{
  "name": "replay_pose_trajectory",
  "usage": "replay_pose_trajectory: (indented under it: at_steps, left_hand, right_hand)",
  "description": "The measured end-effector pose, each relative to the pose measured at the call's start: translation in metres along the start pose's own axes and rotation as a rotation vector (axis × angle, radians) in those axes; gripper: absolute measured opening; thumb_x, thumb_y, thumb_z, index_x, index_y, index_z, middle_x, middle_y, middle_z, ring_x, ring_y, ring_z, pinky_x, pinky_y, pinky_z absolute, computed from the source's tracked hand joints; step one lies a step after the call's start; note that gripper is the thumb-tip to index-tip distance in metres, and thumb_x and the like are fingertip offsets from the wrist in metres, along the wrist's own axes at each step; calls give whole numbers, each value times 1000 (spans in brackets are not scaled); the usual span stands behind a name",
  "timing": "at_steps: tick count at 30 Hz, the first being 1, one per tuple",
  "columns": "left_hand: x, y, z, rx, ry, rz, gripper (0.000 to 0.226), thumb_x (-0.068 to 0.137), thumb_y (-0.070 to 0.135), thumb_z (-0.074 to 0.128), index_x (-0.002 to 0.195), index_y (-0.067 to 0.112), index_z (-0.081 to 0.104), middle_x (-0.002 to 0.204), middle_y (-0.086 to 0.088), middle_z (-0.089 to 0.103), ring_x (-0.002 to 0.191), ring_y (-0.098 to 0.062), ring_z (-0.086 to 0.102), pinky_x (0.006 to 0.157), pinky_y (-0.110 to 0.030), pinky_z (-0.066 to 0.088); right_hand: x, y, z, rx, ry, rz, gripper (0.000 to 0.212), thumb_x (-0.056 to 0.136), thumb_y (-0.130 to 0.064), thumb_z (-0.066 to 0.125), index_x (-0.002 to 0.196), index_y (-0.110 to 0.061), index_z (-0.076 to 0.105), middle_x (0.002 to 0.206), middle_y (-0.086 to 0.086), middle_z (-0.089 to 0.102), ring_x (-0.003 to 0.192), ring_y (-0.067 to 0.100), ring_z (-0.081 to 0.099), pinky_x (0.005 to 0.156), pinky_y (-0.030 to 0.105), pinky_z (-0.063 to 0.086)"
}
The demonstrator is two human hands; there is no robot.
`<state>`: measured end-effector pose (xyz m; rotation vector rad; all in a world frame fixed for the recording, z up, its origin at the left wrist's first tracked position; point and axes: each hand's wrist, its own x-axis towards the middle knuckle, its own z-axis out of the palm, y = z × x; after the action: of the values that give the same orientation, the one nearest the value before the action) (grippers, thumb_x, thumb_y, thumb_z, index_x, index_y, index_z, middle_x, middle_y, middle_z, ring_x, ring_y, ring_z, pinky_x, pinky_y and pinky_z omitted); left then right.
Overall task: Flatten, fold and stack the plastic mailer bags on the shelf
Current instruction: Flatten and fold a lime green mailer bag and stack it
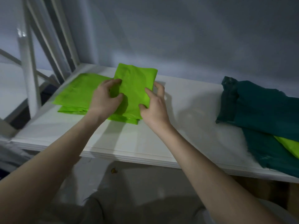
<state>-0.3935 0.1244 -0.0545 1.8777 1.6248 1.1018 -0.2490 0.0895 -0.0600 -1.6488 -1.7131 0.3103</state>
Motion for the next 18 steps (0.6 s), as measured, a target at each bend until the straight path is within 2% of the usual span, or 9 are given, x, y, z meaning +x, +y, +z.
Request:
replay_pose_trajectory:
  at_steps: [2,6,11,18]
  left_hand:
    - [5,-12,-15,51,39,22,47,83,5,61,129,12,55,134,-8,53,121,-24,50,96,-19,31]
    - [19,-39,-40,130,100,21,47,84,4,60,130,6,53,140,-16,46,129,-27,44,105,-23,26]
    - [28,-61,-61,120,155,-24,45,83,1,57,128,1,55,134,-17,45,123,-27,47,100,-11,24]
    - [32,-78,-76,126,211,-149,47,81,5,55,128,3,55,137,-12,44,127,-23,44,101,-14,23]
  right_hand:
    - [10,-13,17,-17,-28,-21,52,81,-1,61,131,4,47,148,17,22,138,25,31,106,11,14]
    - [29,-41,47,-26,-81,-47,51,85,-5,60,133,5,45,151,18,18,141,26,25,108,14,12]
    - [43,-65,75,-12,-117,-49,53,83,-3,59,133,6,44,150,20,20,140,27,27,109,17,13]
    - [43,-87,103,5,-171,-41,53,82,-6,56,132,9,44,148,25,22,138,34,27,114,28,17]
